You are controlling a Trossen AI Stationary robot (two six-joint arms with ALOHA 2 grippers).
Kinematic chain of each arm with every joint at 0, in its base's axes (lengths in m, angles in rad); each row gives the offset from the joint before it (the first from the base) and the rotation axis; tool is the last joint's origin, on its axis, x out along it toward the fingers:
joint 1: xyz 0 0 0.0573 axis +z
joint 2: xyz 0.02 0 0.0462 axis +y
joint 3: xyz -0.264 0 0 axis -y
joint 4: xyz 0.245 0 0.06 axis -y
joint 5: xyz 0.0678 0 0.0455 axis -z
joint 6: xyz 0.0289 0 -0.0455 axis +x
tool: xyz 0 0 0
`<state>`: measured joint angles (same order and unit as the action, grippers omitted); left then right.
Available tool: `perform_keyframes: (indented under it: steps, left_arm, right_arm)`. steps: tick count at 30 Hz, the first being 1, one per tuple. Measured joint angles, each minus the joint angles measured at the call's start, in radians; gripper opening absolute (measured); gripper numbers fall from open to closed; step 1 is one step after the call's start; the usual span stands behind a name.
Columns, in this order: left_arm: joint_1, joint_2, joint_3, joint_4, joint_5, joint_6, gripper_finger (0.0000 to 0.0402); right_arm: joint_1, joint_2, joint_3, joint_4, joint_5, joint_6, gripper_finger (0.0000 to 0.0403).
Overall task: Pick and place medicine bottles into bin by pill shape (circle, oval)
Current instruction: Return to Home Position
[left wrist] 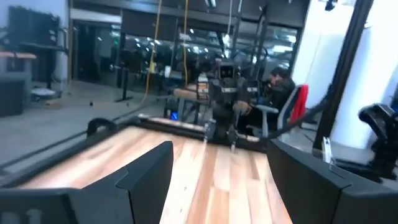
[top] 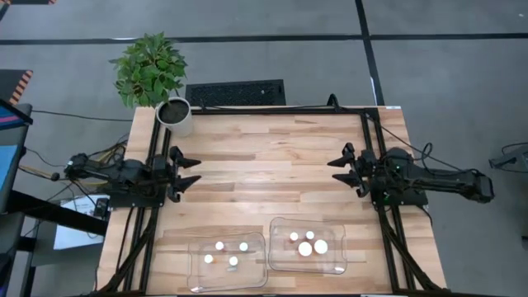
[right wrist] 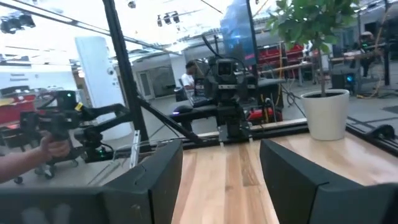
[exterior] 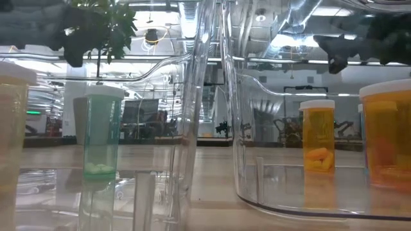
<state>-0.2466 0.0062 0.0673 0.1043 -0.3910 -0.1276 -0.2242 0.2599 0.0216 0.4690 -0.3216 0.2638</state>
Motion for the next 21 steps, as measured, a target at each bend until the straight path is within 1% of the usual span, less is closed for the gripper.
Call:
perform_keyframes:
  steps: [2,6,9,13,15,19,21]
  left_arm:
    - [0.001,0.020,0.002,0.016,-0.011,0.000,0.0253]
    - [0.001,0.017,-0.007,-0.016,-0.018,-0.015,0.0253]
    - [0.001,0.014,-0.006,-0.028,-0.019,-0.025,0.0253]
    - [0.001,0.010,-0.006,-0.053,-0.018,-0.039,0.0253]
    - [0.001,0.010,-0.006,-0.073,-0.018,-0.049,0.0253]
    - [0.001,0.010,-0.006,-0.124,-0.051,-0.063,0.0253]
    - [0.001,0.010,-0.006,-0.138,-0.067,-0.069,0.0253]
  right_arm:
    - [-0.028,-0.002,0.001,0.021,-0.056,0.009,0.0225]
    - [-0.087,-0.022,0.002,0.045,-0.188,0.023,0.0225]
    - [-0.106,-0.032,-0.013,0.017,-0.216,0.010,0.0225]
    - [-0.101,-0.031,-0.013,-0.047,-0.215,-0.007,0.0225]
    - [-0.093,-0.032,-0.013,-0.064,-0.193,0.014,0.0225]
    - [-0.066,-0.031,-0.014,-0.133,-0.045,0.062,0.0225]
    - [-0.032,-0.031,-0.014,-0.126,-0.009,0.065,0.0225]
